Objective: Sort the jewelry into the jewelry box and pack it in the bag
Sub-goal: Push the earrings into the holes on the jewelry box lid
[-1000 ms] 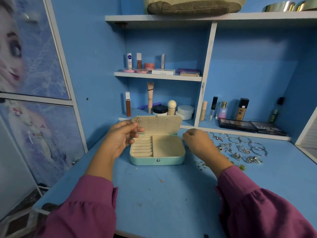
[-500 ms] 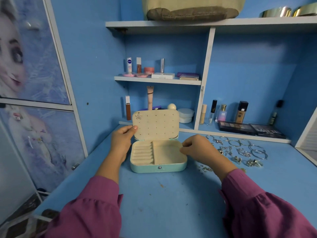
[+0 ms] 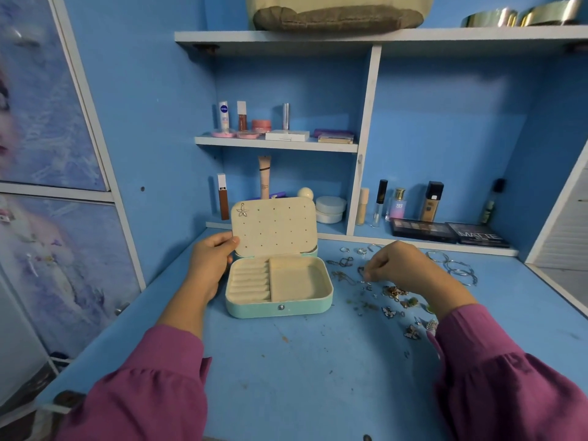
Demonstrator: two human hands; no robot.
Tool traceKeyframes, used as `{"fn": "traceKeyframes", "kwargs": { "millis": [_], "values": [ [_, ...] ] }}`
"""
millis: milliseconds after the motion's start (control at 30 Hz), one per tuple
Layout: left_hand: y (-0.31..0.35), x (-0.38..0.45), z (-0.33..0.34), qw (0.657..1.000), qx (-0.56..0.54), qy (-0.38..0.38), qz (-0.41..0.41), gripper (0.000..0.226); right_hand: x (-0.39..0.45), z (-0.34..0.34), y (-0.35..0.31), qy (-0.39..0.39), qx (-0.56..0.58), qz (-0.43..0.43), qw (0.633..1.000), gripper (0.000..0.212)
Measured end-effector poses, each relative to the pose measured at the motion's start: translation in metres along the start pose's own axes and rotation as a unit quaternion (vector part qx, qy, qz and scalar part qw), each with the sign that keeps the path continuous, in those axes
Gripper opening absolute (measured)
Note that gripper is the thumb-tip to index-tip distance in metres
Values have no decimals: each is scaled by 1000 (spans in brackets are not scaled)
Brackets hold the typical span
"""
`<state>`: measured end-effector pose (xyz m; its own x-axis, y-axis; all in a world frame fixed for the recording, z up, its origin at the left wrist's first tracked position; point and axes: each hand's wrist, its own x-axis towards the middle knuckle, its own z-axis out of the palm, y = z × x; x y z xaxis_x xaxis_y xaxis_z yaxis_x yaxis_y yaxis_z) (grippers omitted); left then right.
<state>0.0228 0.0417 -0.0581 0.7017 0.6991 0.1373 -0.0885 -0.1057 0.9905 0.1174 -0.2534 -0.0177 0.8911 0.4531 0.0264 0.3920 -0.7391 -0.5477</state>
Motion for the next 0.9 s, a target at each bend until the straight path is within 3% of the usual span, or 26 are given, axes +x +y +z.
{"fn": "traceKeyframes", "kwargs": {
  "millis": [400,700,900],
  "values": [
    [0,-1,-1,1000,-3,-3,-1,15,4,9,3,6,-68,-4,998,4],
    [-1,1,-3,999,-36,-10,-20,14,4,16,-12,72,67,-43,994,18],
    [-3,3,-4,998,-57,-13,-30,18,11,42,-53,62,98,-91,989,10]
  ]
}}
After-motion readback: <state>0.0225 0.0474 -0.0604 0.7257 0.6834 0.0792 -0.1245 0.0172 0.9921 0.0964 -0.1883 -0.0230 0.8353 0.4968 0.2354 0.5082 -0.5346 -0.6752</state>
